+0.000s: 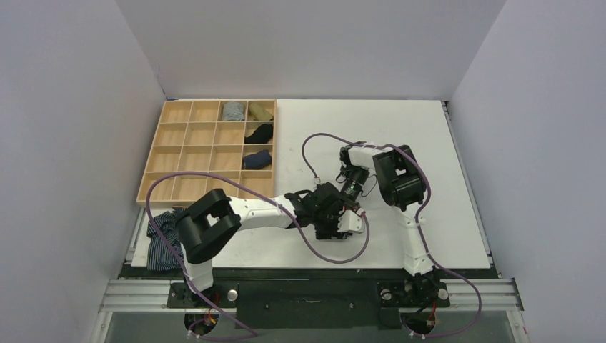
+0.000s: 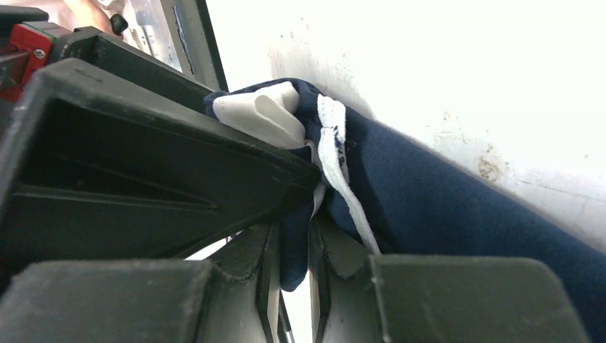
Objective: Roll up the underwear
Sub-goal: Roll the underwear to the center of the board.
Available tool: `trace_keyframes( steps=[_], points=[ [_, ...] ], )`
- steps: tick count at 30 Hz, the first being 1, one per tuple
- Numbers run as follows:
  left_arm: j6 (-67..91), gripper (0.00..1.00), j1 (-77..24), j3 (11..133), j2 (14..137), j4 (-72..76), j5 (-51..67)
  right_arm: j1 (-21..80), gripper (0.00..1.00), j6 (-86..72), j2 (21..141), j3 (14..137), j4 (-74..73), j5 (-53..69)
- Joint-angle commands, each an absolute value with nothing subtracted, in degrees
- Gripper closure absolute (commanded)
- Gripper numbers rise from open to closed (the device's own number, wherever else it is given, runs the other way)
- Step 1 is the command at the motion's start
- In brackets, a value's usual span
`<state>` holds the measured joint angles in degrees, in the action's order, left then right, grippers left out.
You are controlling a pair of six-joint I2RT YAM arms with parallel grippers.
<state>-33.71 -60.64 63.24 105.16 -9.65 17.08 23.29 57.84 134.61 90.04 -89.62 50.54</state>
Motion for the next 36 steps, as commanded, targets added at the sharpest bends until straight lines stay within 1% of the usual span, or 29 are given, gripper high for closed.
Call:
trace_keyframes(
  steps=[1, 2, 5, 7, 8, 10, 11, 12, 13, 15, 17, 21, 27, 31, 36],
  points=[
    [-33.67, 0.57, -61.2, 65.97, 106.93, -7.33, 17.18, 23.39, 1.0, 59.01, 134.73, 91.43, -89.66, 52.41],
    [-33.67, 0.59, -61.29, 66.07, 107.21, -7.4, 17.16, 23.43, 1.0, 59.04, 134.71, 91.42, -89.65, 52.44],
    [-33.42, 0.69, -61.35, 66.39, 108.19, -7.78, 17.35, 23.36, 1.0, 58.96, 134.8, 91.57, -89.71, 52.38],
    [-33.25, 0.81, -61.35, 66.84, 108.89, -8.72, 17.63, 23.31, 1.0, 58.9, 134.81, 91.69, -89.71, 52.34],
    [-33.07, 0.94, -61.35, 67.22, 109.15, -9.37, 18.01, 23.19, 0.99, 58.89, 134.71, 91.76, -89.71, 52.32],
    [-32.88, 1.0, -61.35, 68.52, 110.3, -11.96, 18.52, 23.01, 0.91, 58.67, 134.44, 92.04, -89.69, 52.1],
    [-32.65, 1.0, -61.35, 69.91, 111.38, -14.59, 19.37, 22.98, 0.83, 58.37, 134.23, 92.12, -89.66, 51.7],
    [-32.2, 1.0, -61.24, 70.68, 112.07, -16.04, 20.47, 22.71, 0.78, 58.23, 133.62, 92.46, -89.61, 51.51],
    [-31.96, 1.0, -61.12, 72.25, 113.18, -19.02, 21.0, 22.56, 0.7, 57.93, 133.21, 92.55, -89.58, 51.09],
    [-31.23, 1.0, -60.54, 74.22, 114.84, -22.76, 22.83, 21.91, 0.63, 57.01, 131.81, 92.82, -89.17, 50.52],
    [-30.41, 1.0, -60.03, 75.81, 116.24, -25.53, 24.38, 21.11, 0.58, 55.43, 129.94, 92.93, -87.97, 49.66],
    [-28.68, 1.0, -59.05, 78.4, 118.58, -30.0, 26.51, 19.31, 0.55, 53.29, 126.99, 93.64, -86.54, 46.99],
    [-24.53, 1.0, -56.26, 80.77, 120.83, -33.96, 30.96, 15.36, 0.54, 51.92, 123.3, 94.76, -86.28, 44.02],
    [-21.33, 1.0, -53.49, 82.58, 122.67, -35.98, 35.86, 10.99, 0.54, 49.73, 120.85, 93.91, -84.45, 42.93],
    [-16.91, 1.0, -50.21, 85.69, 126.01, -38.77, 43.26, 5.62, 0.53, 45.36, 116.28, 90.36, -77.97, 40.96]
  ],
)
